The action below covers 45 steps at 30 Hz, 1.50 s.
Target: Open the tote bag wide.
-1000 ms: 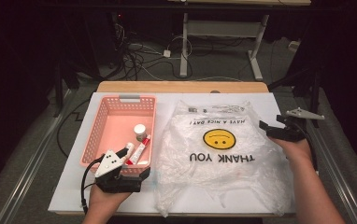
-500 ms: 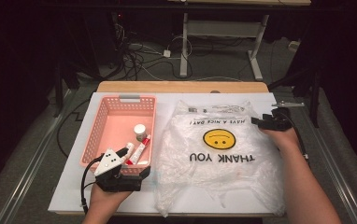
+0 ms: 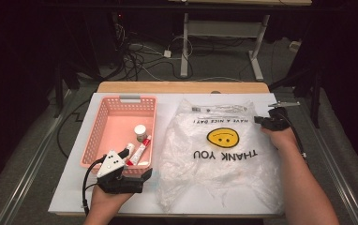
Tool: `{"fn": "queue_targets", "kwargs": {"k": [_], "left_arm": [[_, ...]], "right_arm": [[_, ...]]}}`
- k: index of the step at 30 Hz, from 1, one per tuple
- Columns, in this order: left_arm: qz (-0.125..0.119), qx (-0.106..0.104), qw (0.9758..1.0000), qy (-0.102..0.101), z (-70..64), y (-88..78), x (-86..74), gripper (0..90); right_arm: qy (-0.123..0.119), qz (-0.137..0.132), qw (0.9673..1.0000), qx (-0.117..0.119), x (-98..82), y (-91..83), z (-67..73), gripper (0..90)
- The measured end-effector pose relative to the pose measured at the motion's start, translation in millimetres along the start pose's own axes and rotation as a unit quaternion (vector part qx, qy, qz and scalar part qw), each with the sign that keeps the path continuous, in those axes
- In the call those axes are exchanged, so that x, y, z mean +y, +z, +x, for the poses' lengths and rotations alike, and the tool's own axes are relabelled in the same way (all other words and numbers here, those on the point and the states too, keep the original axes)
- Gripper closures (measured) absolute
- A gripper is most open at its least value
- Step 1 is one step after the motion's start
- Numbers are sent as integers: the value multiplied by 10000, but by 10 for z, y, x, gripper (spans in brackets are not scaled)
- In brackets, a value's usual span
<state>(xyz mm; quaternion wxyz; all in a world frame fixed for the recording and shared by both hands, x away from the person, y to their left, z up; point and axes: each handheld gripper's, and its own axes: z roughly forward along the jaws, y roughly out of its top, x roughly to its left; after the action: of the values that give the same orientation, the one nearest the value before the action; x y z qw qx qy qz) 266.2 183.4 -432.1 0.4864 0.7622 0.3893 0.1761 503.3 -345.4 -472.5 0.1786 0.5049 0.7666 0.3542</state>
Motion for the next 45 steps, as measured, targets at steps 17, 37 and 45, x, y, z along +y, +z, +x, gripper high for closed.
{"fn": "queue_targets", "kwargs": {"k": [17, 37, 45], "left_arm": [[-58, -77, 9999, 136, 0, -17, 22, 0], [-52, -102, 9997, 204, -43, -78, 30, 0], [-206, -221, 9993, 225, -87, -120, 21, 0]], "right_arm": [[797, -529, 9896, -1077, -162, -481, -637, 867], [140, -983, 9907, -931, -785, -1501, -65, 508], [-75, -901, 9951, -403, -1233, -1793, 696, 509]]}}
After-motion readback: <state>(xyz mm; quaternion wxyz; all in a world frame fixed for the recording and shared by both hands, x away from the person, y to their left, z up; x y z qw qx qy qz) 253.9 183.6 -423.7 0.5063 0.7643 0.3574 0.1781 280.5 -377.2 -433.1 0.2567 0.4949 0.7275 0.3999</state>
